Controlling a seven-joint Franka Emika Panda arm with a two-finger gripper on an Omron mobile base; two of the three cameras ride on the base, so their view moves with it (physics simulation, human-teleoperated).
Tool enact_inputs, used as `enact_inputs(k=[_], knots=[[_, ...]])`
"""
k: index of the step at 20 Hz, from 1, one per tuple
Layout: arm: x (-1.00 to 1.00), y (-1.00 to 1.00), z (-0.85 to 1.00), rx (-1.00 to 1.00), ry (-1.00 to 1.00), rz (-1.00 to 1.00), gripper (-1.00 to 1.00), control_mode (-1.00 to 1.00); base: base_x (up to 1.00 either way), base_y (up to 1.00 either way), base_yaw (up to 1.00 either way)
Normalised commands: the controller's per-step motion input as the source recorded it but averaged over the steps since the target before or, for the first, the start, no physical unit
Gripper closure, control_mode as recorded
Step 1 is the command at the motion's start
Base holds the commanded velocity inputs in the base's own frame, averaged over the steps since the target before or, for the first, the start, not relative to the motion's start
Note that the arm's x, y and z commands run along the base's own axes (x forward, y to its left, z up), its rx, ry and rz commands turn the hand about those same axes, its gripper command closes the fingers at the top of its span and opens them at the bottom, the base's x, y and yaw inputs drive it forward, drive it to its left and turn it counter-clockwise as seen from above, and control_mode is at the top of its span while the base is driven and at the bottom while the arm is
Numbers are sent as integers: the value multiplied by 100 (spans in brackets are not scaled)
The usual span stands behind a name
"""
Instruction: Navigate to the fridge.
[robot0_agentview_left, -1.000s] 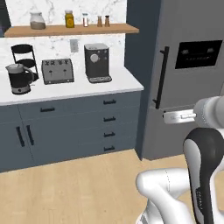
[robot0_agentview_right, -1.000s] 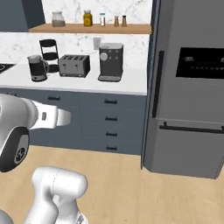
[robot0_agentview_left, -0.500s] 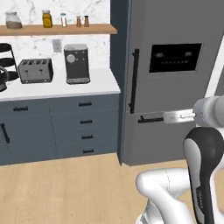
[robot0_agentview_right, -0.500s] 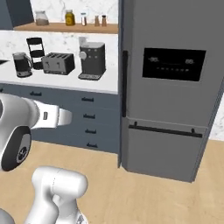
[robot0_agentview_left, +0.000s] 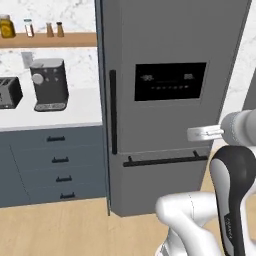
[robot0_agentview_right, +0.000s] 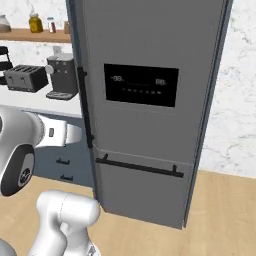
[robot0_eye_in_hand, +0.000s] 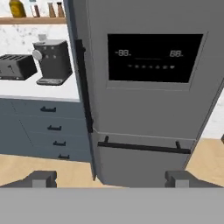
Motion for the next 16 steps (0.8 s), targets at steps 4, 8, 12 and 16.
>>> enact_inputs(k=[4,8,12,16], knots=[[0,0,0,0,0,0,-100,100,98,-100,11],[0,0,0,0,0,0,-100,100,100,-19,-1],[0,0,0,0,0,0,-100,100,100,17,-18],[0,0,0,0,0,0,-100,100,100,1,-21]])
